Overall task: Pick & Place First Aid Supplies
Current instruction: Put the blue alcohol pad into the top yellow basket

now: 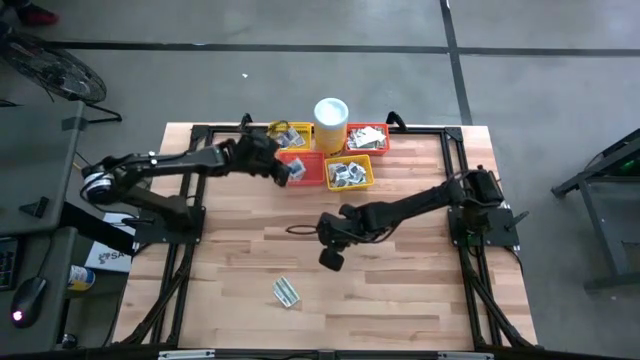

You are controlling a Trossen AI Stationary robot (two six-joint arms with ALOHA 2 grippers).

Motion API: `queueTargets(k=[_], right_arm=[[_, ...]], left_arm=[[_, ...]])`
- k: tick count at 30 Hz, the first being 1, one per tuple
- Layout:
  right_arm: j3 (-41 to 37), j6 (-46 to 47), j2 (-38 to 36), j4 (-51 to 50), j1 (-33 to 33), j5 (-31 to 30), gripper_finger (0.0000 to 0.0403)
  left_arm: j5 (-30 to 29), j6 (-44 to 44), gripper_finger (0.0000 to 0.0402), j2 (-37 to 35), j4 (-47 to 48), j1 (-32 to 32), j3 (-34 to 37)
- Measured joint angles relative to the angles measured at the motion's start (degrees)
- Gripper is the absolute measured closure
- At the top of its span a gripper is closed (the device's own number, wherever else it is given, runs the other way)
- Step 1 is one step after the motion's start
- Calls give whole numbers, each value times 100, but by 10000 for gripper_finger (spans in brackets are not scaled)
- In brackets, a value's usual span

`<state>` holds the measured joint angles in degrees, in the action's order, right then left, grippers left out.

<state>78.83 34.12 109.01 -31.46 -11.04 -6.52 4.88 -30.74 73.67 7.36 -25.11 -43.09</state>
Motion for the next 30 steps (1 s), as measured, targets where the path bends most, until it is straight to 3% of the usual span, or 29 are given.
queueTargets(k=[8, 15, 24, 30], right_arm=[[2, 103, -2, 0, 293, 2, 402], [2, 166, -2, 8, 437, -217, 402], [4, 152, -2, 42, 568, -234, 402], [4, 147, -2, 40, 592, -235, 402]], left_arm=[[300, 763, 401, 0, -4, -1223, 0], [378, 1324, 401, 146, -28, -1921, -67], [512, 2109, 401, 1039, 412, -2262, -866], [226, 2494, 401, 1690, 970, -2261, -1492]])
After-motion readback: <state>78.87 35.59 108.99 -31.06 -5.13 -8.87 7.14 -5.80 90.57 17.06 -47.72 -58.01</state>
